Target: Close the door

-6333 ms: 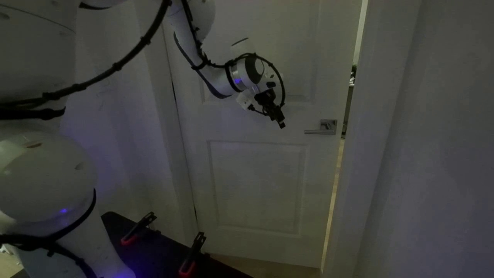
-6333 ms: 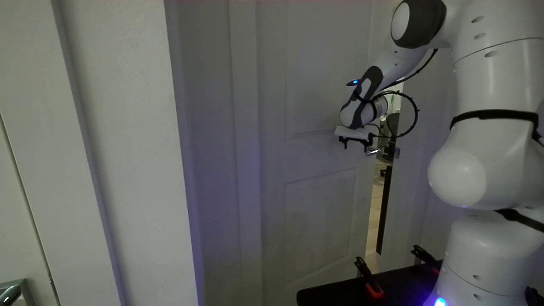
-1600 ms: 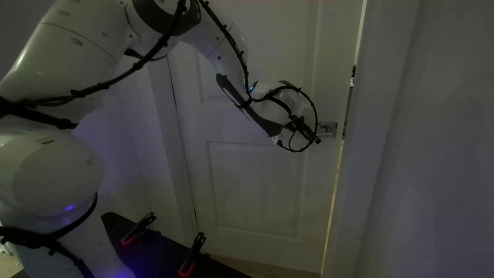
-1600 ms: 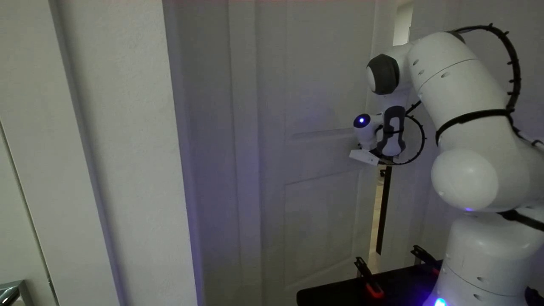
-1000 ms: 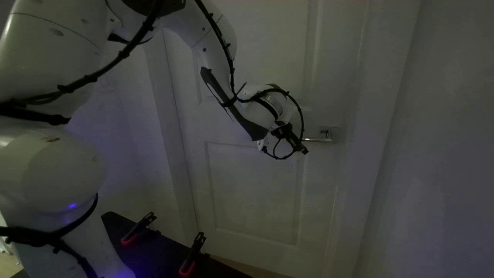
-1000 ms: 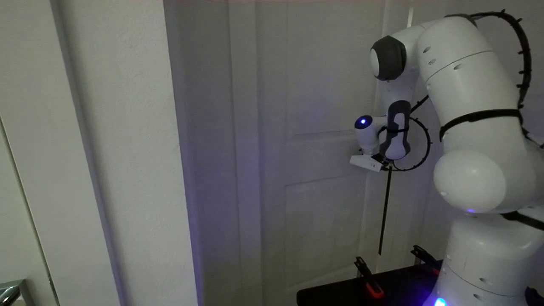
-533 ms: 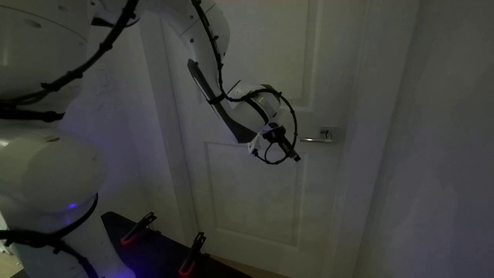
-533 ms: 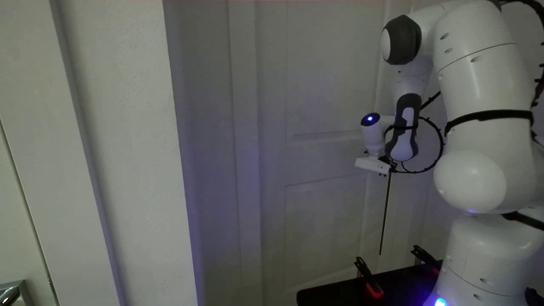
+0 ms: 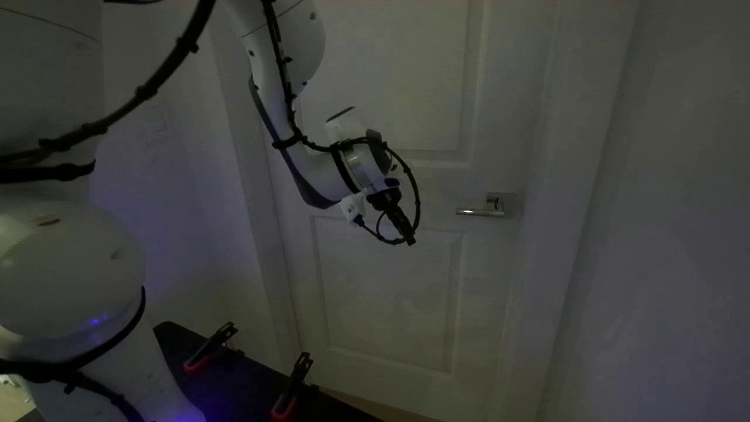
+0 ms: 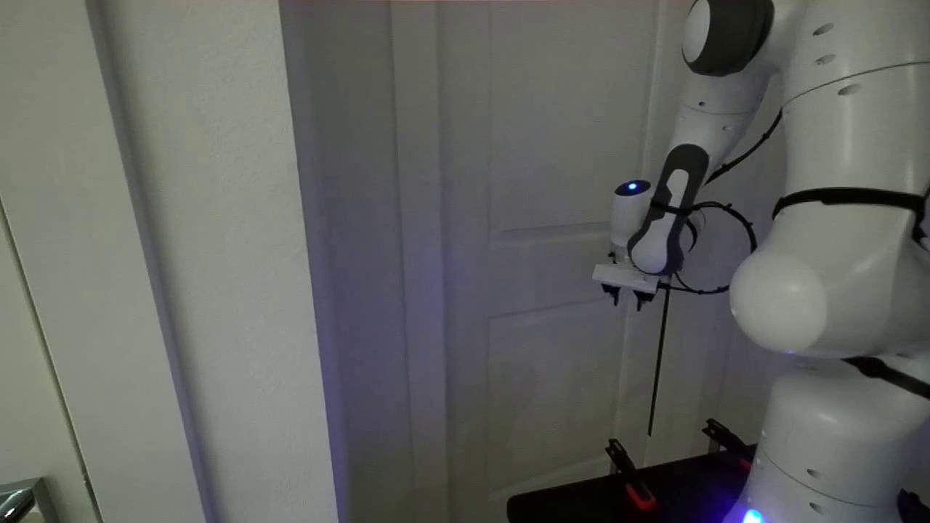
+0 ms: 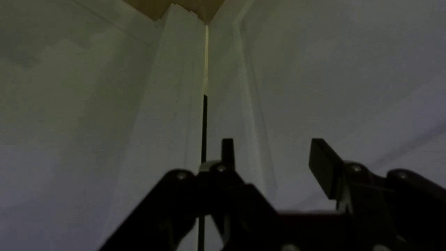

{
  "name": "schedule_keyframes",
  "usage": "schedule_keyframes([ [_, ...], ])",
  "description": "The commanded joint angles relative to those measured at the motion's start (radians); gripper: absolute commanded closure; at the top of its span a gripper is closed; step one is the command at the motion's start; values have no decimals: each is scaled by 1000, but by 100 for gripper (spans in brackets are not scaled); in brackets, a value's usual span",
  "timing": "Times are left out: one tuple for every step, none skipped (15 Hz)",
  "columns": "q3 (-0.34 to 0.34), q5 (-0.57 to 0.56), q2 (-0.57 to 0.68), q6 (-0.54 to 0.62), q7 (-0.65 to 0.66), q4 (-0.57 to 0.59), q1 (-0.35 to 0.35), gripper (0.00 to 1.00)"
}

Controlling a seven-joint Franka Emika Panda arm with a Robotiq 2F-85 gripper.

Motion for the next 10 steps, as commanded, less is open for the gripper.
schedule_keyframes([
  [71, 118, -114, -80, -122, -1, -32, 10],
  [79, 148, -130, -103, -142, 16, -32, 3],
  [73, 158, -145, -140, -141, 42, -21, 0],
  [64, 153, -157, -174, -133, 66, -12, 0],
  [54, 135, -165, -209, -111, 94, -5, 0],
  [46, 109, -170, -246, -83, 124, -2, 0],
  [39, 80, -172, -280, -54, 154, -1, 0],
  [36, 63, -172, -305, -41, 177, -3, 0],
  [30, 35, -167, -331, -14, 202, -3, 0],
  [24, 5, -163, -355, 12, 225, -3, 0],
])
